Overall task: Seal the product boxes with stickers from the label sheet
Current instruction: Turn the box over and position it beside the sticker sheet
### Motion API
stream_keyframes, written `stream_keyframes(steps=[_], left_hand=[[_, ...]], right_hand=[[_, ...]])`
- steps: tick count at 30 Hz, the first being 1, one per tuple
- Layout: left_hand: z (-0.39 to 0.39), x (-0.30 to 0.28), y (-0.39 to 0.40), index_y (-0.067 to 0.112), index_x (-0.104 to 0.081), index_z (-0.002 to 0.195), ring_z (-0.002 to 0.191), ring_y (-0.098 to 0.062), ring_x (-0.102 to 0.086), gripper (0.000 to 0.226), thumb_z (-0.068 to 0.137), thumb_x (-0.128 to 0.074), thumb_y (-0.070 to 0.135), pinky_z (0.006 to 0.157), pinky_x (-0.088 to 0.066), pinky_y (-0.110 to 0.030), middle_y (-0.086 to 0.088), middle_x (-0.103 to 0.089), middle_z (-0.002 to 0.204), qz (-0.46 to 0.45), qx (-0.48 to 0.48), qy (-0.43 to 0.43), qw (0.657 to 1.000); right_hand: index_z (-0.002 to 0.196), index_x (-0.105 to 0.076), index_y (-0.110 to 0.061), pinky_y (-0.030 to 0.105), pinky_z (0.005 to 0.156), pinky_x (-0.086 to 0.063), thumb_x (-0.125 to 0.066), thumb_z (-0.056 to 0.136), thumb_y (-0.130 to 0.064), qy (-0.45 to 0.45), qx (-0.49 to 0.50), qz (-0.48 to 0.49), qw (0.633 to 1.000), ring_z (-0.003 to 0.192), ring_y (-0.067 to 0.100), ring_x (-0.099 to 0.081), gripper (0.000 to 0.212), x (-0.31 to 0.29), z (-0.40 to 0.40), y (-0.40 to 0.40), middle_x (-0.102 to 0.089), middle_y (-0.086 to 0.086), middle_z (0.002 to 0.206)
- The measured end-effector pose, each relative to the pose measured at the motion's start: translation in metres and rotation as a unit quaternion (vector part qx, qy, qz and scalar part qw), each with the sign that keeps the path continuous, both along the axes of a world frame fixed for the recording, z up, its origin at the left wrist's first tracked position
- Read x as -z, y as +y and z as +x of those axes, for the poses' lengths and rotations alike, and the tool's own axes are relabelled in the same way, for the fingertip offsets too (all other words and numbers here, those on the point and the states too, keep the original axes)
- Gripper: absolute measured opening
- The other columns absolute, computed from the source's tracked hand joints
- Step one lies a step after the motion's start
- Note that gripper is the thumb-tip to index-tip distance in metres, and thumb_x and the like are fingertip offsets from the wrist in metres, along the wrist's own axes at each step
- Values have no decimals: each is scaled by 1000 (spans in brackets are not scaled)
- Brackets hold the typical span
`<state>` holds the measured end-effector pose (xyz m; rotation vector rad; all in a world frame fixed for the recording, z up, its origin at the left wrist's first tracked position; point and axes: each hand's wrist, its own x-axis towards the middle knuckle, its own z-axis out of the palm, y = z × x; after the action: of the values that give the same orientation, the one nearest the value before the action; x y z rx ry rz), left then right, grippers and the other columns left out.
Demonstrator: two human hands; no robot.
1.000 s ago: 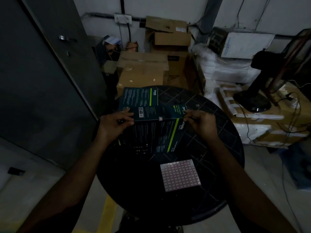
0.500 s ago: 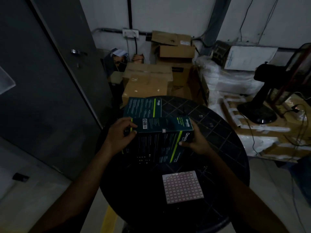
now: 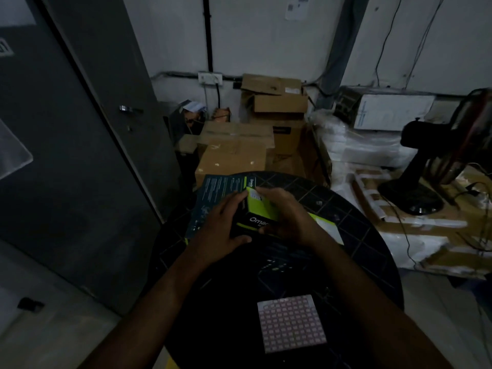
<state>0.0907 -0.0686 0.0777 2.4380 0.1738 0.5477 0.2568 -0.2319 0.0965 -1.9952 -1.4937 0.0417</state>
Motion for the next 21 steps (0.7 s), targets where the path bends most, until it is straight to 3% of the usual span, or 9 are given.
stream_keyframes(steps=[4,9,11,14,16,18,21], left_hand=[[-5,-2,5,43,-36,140,125,0,-39,86,73,-86,23,104,-37,-26,14,-44,137,-38,36,13,999],[-16,33,29,32,-47,133,122,-9,-54,76,70,-87,20,101,-47,-32,6,-54,135,-127,23,46,991],[-28,48,39,33,-45,132,121,-10,-56,74,71,-86,21,100,-49,-32,5,-55,134,-165,-10,62,984],[-49,69,54,32,-45,130,116,-12,-61,74,73,-85,10,97,-53,-33,7,-59,127,-220,-60,95,969],[-58,79,63,33,-43,127,112,-13,-62,74,72,-85,8,96,-53,-37,6,-60,123,-212,-82,136,964],[-61,82,67,33,-41,125,112,-18,-62,74,71,-85,9,94,-53,-38,4,-61,121,-205,-97,167,960],[-56,78,66,24,-41,125,110,-22,-60,70,71,-83,11,82,-49,-24,-2,-58,118,-145,-107,178,967]], right_hand=[[146,-46,-15,34,102,-38,-91,65,-24,17,-5,-59,998,126,32,-49,93,11,-14,5,-53,16,136],[140,-49,-35,37,100,-45,-86,60,-39,5,8,-93,996,124,24,-53,88,41,-6,-6,-54,-1,140],[150,-35,-41,42,102,-41,-81,62,-46,-87,37,-175,980,129,27,-49,100,51,7,-21,-46,-4,148],[151,-1,-56,56,106,-33,-82,62,-53,-182,123,-326,920,136,33,-37,121,66,23,-44,-34,-2,154],[148,5,-62,61,106,-33,-82,62,-58,-149,133,-344,918,136,37,-35,123,72,27,-49,-32,4,153],[146,2,-66,58,103,-42,-86,64,-49,-72,112,-334,933,135,41,-38,121,70,29,-45,-30,12,152],[148,-8,-62,47,95,-52,-92,60,-36,-18,93,-309,946,128,44,-45,124,66,30,-37,-35,18,144]])
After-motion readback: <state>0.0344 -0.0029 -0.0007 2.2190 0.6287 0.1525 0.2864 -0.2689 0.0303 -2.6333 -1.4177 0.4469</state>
